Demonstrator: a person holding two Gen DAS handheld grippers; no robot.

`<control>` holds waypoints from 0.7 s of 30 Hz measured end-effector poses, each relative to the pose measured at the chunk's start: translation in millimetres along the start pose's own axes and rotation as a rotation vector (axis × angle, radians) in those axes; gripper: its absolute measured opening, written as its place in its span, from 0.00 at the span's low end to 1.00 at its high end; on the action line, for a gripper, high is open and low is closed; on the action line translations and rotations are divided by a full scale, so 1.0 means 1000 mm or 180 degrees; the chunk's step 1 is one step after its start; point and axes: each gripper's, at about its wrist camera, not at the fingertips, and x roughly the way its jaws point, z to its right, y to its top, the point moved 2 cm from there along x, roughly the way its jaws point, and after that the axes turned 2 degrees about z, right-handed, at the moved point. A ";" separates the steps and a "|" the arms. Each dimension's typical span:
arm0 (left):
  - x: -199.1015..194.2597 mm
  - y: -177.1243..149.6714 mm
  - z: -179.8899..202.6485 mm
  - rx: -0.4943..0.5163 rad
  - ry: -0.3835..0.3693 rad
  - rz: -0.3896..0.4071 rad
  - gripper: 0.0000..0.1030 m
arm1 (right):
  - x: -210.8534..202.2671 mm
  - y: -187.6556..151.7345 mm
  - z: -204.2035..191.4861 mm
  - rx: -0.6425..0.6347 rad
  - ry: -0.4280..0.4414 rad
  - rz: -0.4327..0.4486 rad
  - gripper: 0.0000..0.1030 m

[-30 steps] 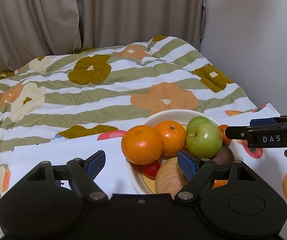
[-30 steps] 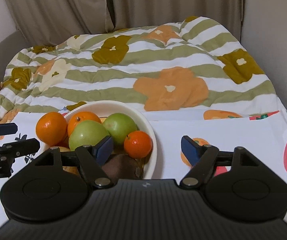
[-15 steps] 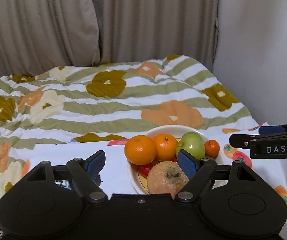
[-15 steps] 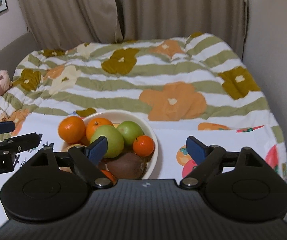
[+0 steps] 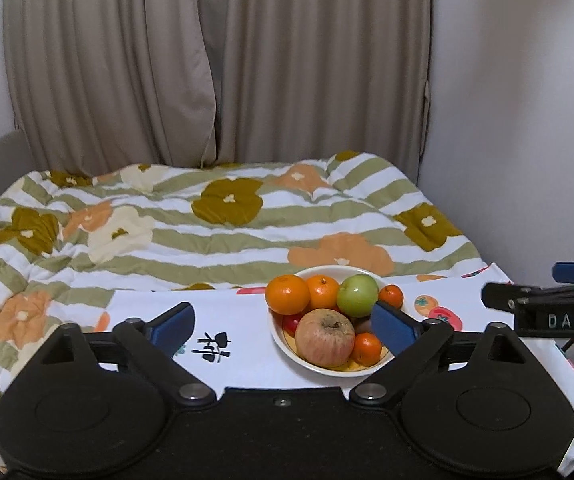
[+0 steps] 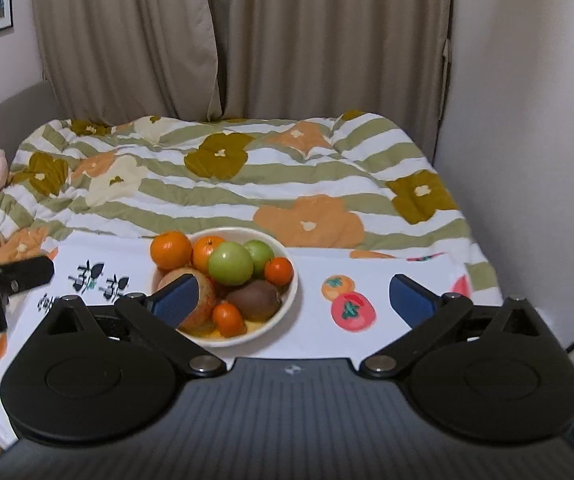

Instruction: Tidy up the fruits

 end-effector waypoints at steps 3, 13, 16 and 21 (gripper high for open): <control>-0.019 -0.004 -0.002 0.0006 0.0016 0.0067 0.98 | -0.024 -0.008 -0.005 0.0010 -0.0100 0.0004 1.00; -0.059 -0.025 -0.011 0.0001 0.0040 0.0102 1.00 | -0.076 -0.029 -0.016 0.0085 -0.0236 0.0041 1.00; -0.064 -0.031 -0.012 0.0010 0.0081 0.0101 1.00 | -0.082 -0.033 -0.017 0.0113 -0.0241 0.0029 1.00; -0.067 -0.033 -0.014 -0.0001 0.0075 0.0108 1.00 | -0.085 -0.036 -0.020 0.0140 -0.0243 0.0012 1.00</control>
